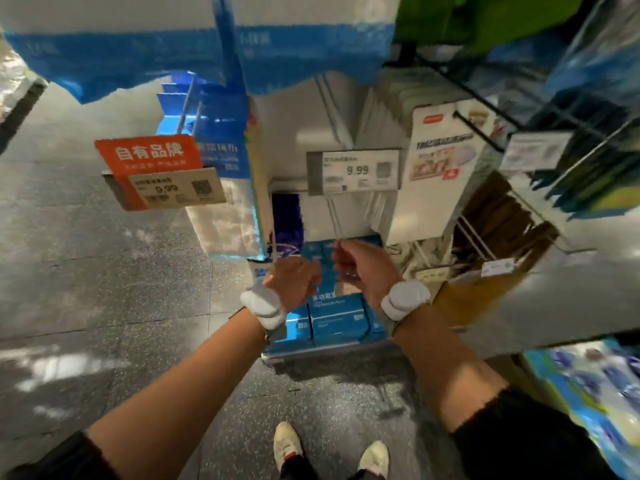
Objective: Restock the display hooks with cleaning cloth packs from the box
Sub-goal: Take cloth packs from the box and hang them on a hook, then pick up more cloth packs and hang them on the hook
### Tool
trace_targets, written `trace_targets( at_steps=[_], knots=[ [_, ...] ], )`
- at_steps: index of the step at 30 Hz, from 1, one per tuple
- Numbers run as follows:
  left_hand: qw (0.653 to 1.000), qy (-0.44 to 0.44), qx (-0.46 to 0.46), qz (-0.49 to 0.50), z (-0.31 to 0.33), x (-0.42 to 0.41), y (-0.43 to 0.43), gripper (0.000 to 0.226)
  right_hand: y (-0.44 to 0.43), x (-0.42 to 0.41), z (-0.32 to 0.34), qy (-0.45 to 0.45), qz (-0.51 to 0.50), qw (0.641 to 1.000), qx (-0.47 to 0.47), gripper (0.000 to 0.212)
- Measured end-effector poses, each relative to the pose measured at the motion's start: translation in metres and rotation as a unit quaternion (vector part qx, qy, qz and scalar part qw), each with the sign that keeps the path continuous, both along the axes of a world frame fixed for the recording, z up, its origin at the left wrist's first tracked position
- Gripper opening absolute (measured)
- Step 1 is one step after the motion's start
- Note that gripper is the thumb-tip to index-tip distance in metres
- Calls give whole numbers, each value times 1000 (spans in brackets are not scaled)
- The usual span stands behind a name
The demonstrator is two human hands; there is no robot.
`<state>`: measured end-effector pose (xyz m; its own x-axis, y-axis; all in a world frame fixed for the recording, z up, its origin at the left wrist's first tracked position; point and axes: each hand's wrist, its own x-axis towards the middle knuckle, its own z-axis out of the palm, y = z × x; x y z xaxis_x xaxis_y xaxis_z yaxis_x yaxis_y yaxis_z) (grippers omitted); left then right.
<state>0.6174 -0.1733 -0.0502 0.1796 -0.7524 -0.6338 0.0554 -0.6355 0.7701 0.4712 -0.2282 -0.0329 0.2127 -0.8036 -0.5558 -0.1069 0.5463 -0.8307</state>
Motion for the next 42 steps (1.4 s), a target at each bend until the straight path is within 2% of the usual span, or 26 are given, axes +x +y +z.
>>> trace_targets(
  at_steps=[6, 9, 14, 18, 21, 26, 31, 34, 36, 42],
  knots=[
    [992, -63, -38, -106, 12, -85, -11, 25, 31, -91, 23, 28, -30, 998, -49, 24],
    [977, -99, -63, -180, 20, -151, -9, 30, 49, -163, 26, 47, -84, 993, -65, 19],
    [956, -104, -83, -260, 19, -247, 1, 32, 80, -271, 10, 55, -173, 983, -27, 22],
    [947, -115, -95, -284, 13, -313, 12, 32, 106, -340, 4, 75, -215, 974, 10, 21],
    [928, -106, -100, -344, 9, -387, 23, 33, 144, -418, -2, 68, -296, 952, 25, 20],
    [911, -79, -72, -398, -14, -462, 26, 31, 191, -494, -11, 29, -382, 922, 52, 11],
    [897, -86, -66, -429, -26, -511, 30, 26, 223, -541, -23, 41, -424, 901, 82, 15],
    [880, -86, -59, -463, -32, -552, 28, 23, 242, -575, -36, 38, -485, 867, 109, 14],
    [874, -82, -50, -476, -33, -561, 25, 21, 248, -586, -40, 44, -496, 859, 119, 13],
    [807, -153, -59, -567, -59, -602, -8, 30, 254, -625, -59, 66, -544, 823, 146, 12]
  ],
)
